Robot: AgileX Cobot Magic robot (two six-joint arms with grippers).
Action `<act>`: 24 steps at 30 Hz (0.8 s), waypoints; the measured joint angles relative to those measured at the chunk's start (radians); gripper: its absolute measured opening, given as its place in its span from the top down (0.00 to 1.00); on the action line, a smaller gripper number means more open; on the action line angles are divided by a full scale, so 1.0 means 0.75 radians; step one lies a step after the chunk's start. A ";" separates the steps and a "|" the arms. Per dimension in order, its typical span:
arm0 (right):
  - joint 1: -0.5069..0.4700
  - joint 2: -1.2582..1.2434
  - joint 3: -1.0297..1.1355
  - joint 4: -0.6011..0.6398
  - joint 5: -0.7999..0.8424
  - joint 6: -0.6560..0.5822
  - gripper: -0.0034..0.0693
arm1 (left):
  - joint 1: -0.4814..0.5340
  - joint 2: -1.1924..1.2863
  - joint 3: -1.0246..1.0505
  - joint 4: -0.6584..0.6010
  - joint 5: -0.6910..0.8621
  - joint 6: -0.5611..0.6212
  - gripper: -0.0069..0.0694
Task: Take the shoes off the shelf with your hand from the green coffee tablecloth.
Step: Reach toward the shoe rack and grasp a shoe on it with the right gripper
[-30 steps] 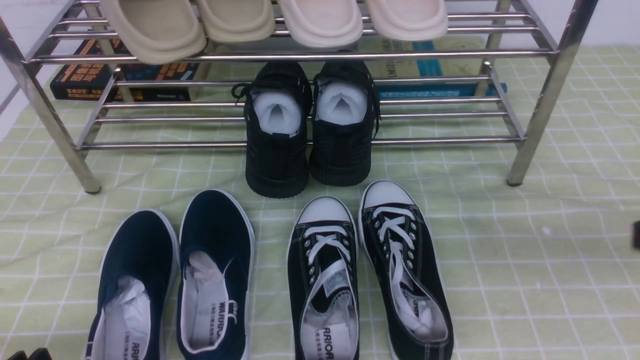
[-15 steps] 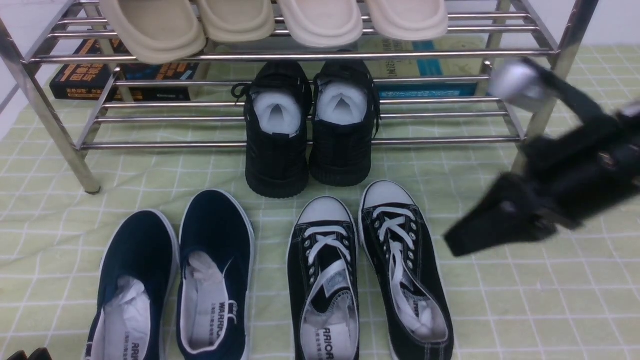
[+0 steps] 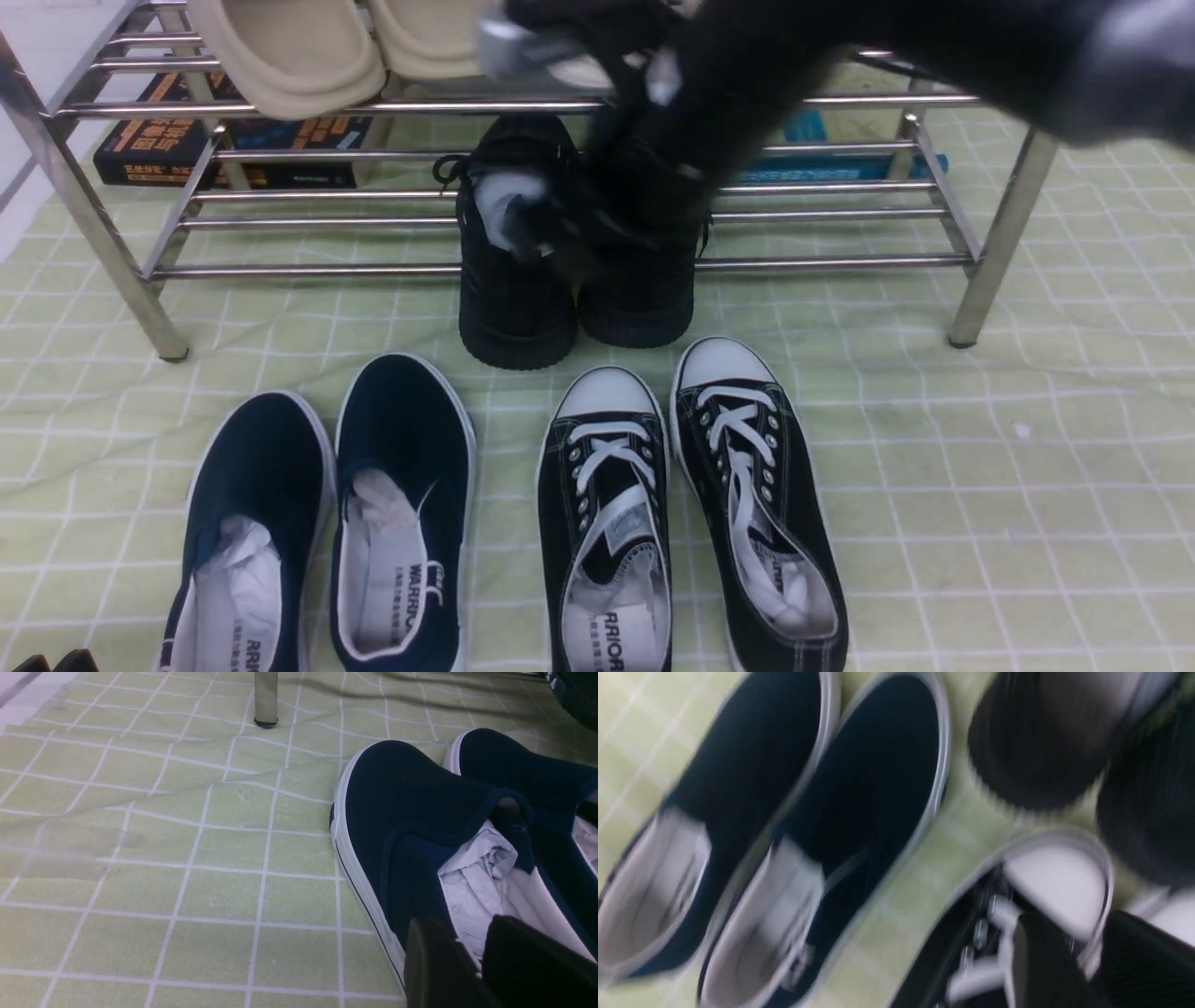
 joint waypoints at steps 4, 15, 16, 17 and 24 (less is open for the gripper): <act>-0.001 0.174 -0.251 -0.025 -0.008 0.022 0.46 | 0.000 0.000 0.000 0.000 0.000 0.000 0.66; -0.001 0.487 -0.417 -0.026 -0.299 0.022 0.35 | 0.000 0.000 0.000 0.000 0.000 0.000 0.65; -0.001 0.502 -0.417 -0.026 -0.321 0.022 0.35 | 0.000 0.000 0.000 0.000 0.000 0.000 0.65; -0.001 0.517 -0.417 -0.027 -0.340 0.022 0.35 | 0.000 0.000 0.000 0.000 0.000 0.000 0.65; -0.001 0.585 -0.419 -0.054 -0.446 0.022 0.48 | 0.000 0.000 0.000 0.000 0.000 0.000 0.63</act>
